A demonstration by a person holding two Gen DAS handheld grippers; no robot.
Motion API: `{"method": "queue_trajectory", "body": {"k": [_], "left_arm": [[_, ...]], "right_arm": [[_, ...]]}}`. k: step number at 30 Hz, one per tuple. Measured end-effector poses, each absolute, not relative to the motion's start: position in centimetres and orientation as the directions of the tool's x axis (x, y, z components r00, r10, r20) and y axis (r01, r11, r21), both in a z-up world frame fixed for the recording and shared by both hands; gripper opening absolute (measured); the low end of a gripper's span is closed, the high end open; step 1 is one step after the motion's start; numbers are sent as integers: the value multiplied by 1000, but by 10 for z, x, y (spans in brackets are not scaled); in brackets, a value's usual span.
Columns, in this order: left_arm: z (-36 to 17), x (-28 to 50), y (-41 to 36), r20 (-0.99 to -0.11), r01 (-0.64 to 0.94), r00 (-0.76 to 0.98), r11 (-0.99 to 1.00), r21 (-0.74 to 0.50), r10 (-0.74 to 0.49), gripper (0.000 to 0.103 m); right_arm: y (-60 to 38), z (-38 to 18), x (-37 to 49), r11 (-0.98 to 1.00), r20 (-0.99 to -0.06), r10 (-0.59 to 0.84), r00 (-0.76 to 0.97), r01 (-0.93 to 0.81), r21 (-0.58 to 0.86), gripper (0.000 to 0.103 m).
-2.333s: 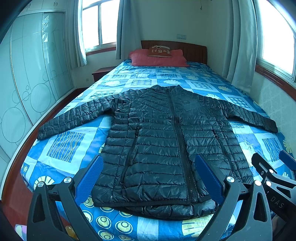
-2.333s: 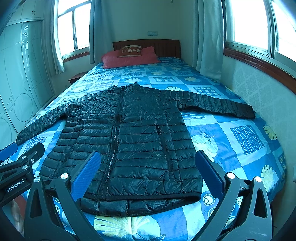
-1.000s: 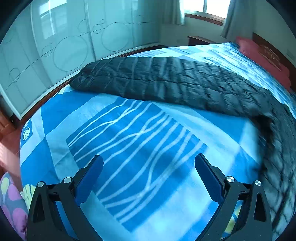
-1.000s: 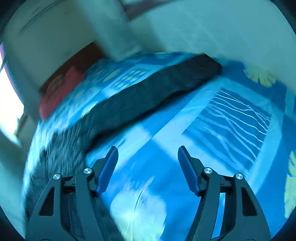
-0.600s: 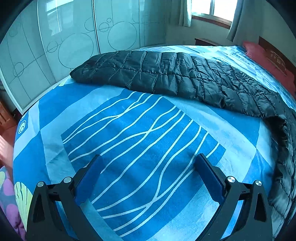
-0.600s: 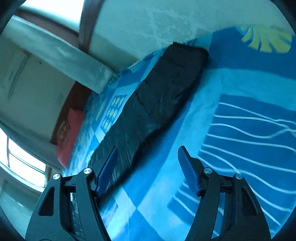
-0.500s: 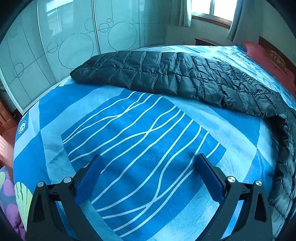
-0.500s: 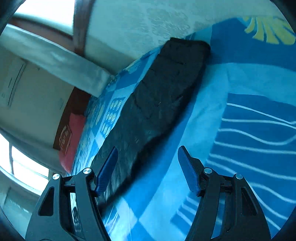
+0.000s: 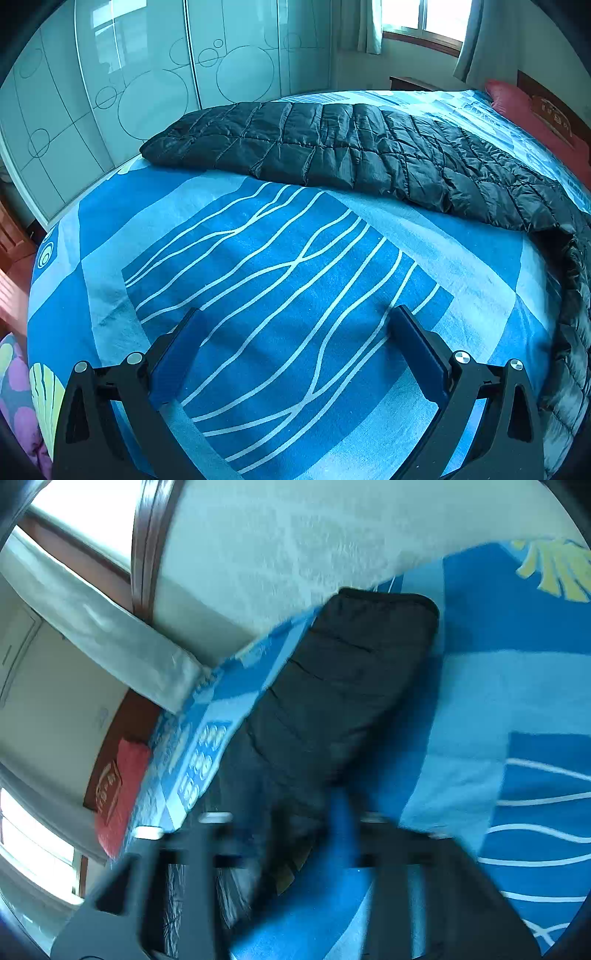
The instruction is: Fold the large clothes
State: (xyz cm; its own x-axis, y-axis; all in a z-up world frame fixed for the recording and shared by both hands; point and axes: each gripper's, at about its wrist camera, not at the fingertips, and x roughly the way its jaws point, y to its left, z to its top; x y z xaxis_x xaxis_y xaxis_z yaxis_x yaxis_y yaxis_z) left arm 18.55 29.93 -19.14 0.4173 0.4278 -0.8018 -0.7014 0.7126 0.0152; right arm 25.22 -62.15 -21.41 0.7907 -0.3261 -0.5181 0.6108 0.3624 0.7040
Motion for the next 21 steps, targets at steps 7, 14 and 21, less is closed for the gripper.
{"method": "queue_trajectory", "body": {"k": [7, 14, 21], "left_arm": [[-192, 186, 299, -799, -702, 418, 712, 17, 431, 99], [-193, 185, 300, -797, -702, 425, 712, 9, 429, 99], [-194, 184, 303, -794, -701, 434, 713, -2, 425, 99]], "right_arm": [[-555, -147, 274, 608, -444, -367, 817, 572, 551, 6], [-423, -89, 325, 860, -405, -243, 881, 389, 329, 5], [-294, -87, 369, 952, -452, -72, 889, 197, 235, 5]]}}
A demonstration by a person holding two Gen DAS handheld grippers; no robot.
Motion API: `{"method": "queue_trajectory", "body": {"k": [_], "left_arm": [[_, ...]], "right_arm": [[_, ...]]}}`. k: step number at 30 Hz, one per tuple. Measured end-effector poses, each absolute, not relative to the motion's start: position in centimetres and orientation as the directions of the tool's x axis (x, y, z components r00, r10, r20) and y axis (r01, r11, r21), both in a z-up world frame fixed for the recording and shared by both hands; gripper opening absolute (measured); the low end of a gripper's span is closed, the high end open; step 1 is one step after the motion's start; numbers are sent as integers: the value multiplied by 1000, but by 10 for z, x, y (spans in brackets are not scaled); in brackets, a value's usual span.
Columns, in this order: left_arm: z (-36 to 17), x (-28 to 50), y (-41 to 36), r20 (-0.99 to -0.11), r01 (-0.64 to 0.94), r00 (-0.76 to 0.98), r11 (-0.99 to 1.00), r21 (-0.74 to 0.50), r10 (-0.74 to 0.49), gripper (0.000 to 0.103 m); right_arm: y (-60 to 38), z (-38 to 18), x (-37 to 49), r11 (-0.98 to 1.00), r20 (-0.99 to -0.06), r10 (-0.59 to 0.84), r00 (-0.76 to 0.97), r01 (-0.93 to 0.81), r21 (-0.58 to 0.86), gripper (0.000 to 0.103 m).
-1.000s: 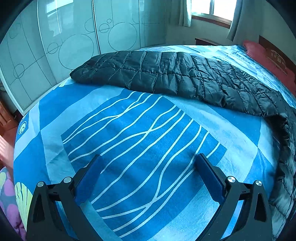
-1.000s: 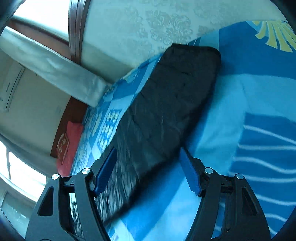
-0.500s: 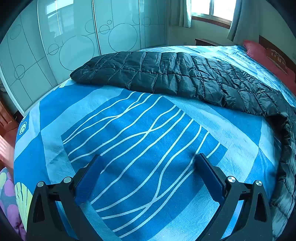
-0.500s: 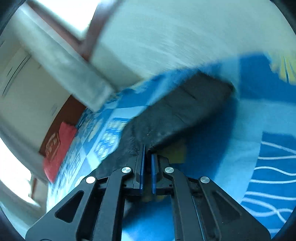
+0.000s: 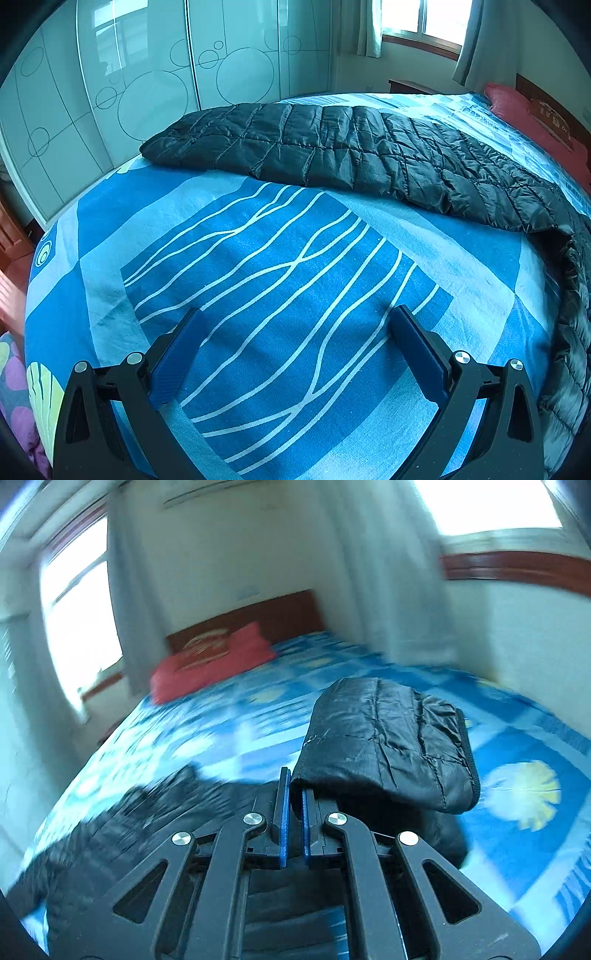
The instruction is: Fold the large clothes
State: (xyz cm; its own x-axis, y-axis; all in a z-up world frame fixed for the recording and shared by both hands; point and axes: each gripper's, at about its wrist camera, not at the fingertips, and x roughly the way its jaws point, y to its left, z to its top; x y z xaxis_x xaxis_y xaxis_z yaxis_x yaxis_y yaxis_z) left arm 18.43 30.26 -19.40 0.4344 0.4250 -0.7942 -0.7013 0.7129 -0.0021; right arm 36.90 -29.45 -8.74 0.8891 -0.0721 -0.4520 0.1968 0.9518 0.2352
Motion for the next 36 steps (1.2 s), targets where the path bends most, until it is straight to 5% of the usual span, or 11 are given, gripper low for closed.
{"method": "queue_trajectory", "body": {"k": [13, 17, 19, 27, 36], "left_arm": [[-194, 181, 301, -792, -702, 440, 713, -8, 424, 99], [-194, 181, 301, -791, -702, 440, 713, -9, 424, 99], [-194, 181, 301, -791, -702, 440, 712, -8, 425, 99], [-194, 181, 302, -791, -702, 440, 713, -8, 425, 99], [-195, 181, 301, -791, -702, 439, 712, -6, 426, 99]], "right_arm": [[-123, -169, 395, 984, -687, 159, 709, -55, 170, 10], [-112, -176, 389, 969, -714, 233, 660, -98, 226, 60], [-113, -174, 380, 960, -722, 265, 639, -110, 256, 68], [-148, -146, 345, 927, -674, 315, 668, -66, 368, 68], [-233, -143, 394, 882, -657, 164, 736, 188, 432, 68]]}}
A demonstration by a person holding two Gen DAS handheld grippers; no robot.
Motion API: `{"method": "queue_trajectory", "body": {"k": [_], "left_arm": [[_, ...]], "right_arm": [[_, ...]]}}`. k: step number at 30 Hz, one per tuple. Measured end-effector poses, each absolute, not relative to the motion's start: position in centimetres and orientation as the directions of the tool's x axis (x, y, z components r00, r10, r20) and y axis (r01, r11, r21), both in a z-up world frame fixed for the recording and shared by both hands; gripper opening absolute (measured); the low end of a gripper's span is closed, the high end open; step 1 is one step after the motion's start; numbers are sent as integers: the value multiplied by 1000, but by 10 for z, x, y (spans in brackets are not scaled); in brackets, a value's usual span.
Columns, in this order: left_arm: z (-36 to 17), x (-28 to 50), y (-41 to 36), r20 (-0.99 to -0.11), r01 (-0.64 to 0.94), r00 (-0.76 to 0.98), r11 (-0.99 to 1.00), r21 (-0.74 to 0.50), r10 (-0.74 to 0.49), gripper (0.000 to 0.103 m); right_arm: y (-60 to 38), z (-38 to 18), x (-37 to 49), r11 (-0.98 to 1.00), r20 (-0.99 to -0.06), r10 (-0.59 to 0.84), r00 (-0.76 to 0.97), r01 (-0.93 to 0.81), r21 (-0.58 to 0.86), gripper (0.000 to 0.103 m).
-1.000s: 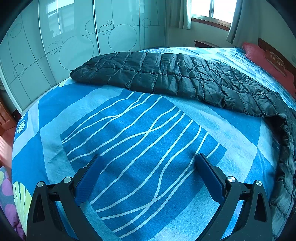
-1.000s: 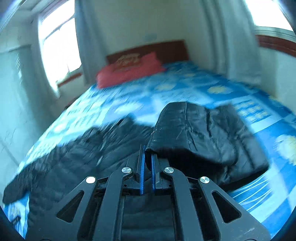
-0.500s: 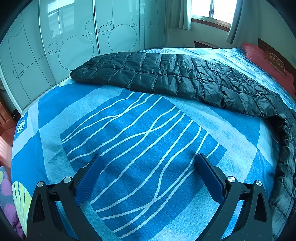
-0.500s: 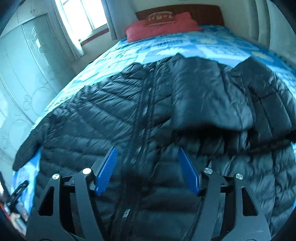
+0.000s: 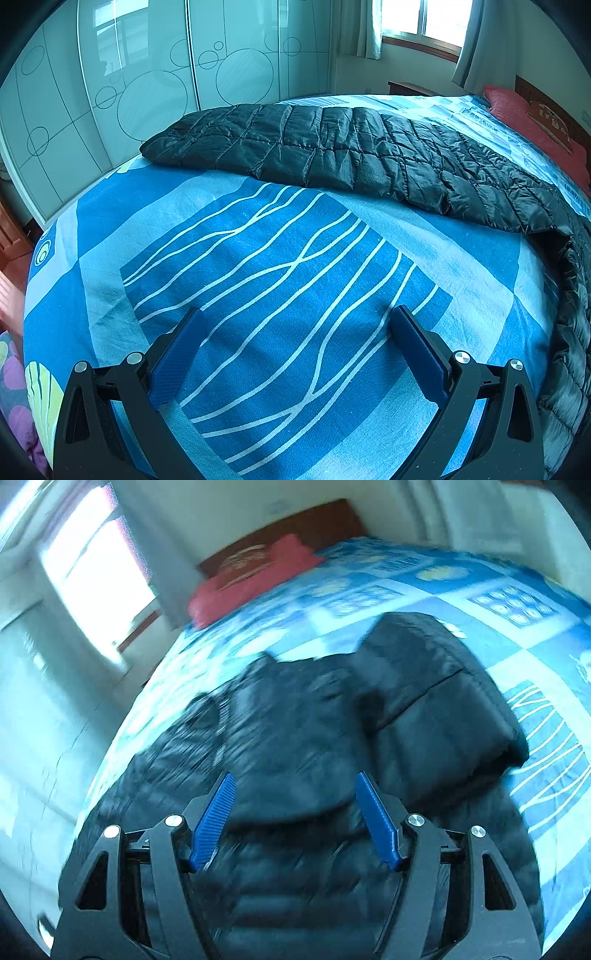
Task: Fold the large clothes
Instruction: 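Grasp the jacket's zipper edge with the right gripper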
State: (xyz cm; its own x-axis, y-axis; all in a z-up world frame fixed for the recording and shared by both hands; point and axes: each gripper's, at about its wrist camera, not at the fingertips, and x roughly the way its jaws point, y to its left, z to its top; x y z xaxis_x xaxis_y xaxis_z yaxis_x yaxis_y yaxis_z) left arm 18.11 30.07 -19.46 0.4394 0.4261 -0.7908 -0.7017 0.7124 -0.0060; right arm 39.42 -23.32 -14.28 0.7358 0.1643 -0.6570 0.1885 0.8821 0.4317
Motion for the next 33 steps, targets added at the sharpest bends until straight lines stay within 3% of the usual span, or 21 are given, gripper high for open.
{"method": "queue_trajectory", "body": {"k": [2, 3, 4, 6, 8, 9, 17, 19, 21, 22, 25, 29, 33], "left_arm": [[-195, 181, 301, -791, -702, 440, 713, -6, 426, 99], [-195, 181, 301, -791, -702, 440, 712, -6, 426, 99], [-195, 181, 301, -791, -702, 440, 712, -6, 426, 99], [-195, 181, 301, -790, -702, 440, 712, -5, 427, 99], [-195, 181, 301, -790, -702, 440, 712, -6, 427, 99], [-195, 181, 301, -790, -702, 440, 712, -6, 427, 99], [-195, 180, 301, -790, -702, 441, 713, -9, 425, 99], [-195, 181, 301, -790, -702, 442, 712, -9, 425, 99], [-195, 182, 301, -789, -702, 442, 712, -7, 427, 99], [-195, 181, 301, -789, -702, 442, 712, -8, 426, 99], [-195, 181, 301, -789, -702, 442, 712, -8, 426, 99], [-195, 181, 300, -789, -702, 442, 712, -8, 426, 99], [-195, 181, 301, -789, -702, 442, 712, -8, 427, 99]], "right_arm": [[-236, -154, 409, 876, -683, 162, 712, 215, 432, 68], [-236, -158, 414, 875, -694, 165, 701, 221, 431, 60], [-234, -162, 420, 878, -709, 162, 686, 228, 421, 52], [-227, -166, 427, 876, -716, 198, 670, 207, 436, 16], [-212, -166, 428, 871, -698, 235, 676, 172, 460, 2], [-206, -164, 427, 875, -691, 237, 683, 158, 457, 0], [-149, -138, 427, 928, -646, 241, 724, 24, 373, 1], [-160, -138, 431, 920, -654, 233, 720, 53, 387, 15], [-179, -140, 428, 912, -647, 186, 739, 116, 394, 60], [-186, -140, 426, 909, -642, 166, 749, 137, 394, 63], [-208, -151, 433, 887, -670, 149, 727, 200, 415, 64], [-213, -174, 449, 842, -708, 258, 658, 205, 498, 64], [-187, -160, 443, 828, -629, 386, 676, 47, 559, 64]]}}
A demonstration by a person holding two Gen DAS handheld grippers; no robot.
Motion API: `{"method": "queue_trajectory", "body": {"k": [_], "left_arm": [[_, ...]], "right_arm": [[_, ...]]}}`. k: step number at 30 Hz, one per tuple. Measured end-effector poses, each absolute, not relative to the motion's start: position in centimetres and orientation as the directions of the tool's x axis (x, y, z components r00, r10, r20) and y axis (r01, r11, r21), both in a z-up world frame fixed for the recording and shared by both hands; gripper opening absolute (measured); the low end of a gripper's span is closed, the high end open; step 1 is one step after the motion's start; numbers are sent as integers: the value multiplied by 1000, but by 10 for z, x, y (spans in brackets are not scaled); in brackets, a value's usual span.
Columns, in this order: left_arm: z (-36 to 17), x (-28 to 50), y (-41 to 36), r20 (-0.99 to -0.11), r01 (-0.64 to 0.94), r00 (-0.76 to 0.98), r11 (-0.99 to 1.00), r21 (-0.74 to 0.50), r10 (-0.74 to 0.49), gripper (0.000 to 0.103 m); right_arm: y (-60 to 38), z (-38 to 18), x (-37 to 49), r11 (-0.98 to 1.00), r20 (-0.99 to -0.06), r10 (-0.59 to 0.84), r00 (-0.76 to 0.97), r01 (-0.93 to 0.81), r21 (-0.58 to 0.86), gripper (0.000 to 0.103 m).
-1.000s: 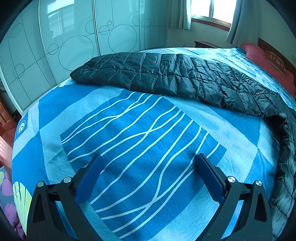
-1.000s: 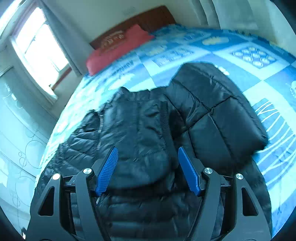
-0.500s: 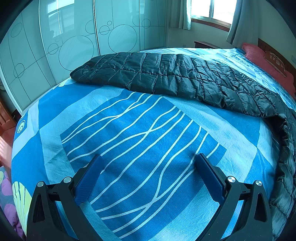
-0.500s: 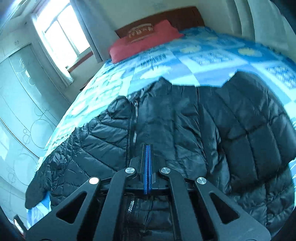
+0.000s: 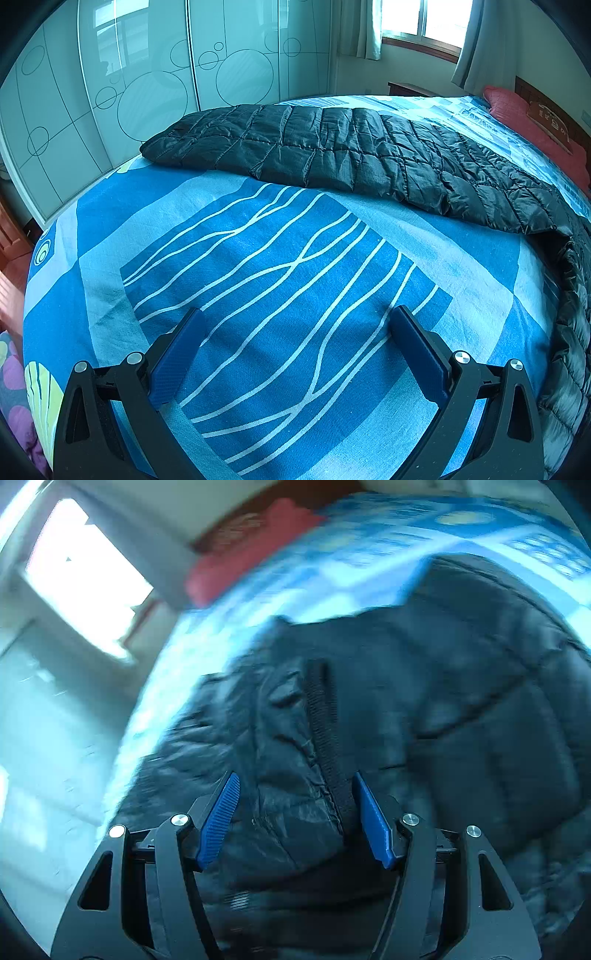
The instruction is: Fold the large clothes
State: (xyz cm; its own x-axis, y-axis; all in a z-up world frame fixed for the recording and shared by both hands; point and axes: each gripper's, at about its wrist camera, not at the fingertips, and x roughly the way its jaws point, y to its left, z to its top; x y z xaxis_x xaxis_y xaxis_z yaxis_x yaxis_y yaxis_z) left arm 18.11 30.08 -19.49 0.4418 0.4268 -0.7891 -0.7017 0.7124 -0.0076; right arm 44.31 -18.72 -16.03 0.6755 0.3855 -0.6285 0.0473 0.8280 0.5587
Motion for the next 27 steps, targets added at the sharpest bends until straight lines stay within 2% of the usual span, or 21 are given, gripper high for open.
{"method": "queue_trajectory", "body": {"k": [3, 8, 10, 13, 14, 22, 27], "left_arm": [[-195, 181, 301, -789, -702, 442, 712, -7, 427, 99], [-195, 180, 300, -789, -702, 443, 712, -8, 427, 99], [-195, 180, 300, -788, -702, 442, 712, -8, 427, 99], [-195, 180, 300, -788, -702, 443, 712, -9, 427, 99], [-195, 180, 301, -788, -702, 443, 712, -9, 427, 99], [-195, 180, 301, -788, -702, 443, 712, -8, 428, 99], [-195, 181, 301, -788, -702, 444, 712, -9, 427, 99]], "right_arm": [[-170, -149, 440, 855, -618, 392, 682, -22, 518, 64], [-154, -157, 450, 887, -670, 350, 655, -3, 461, 64], [-147, -163, 456, 902, -691, 330, 643, 2, 432, 50], [-136, -176, 458, 890, -710, 367, 600, -5, 456, 13], [-131, -177, 459, 889, -713, 371, 595, -6, 458, 7], [-77, -152, 452, 878, -662, 432, 613, -118, 464, 4], [-20, -143, 459, 868, -661, 481, 575, -206, 452, 4]]}}
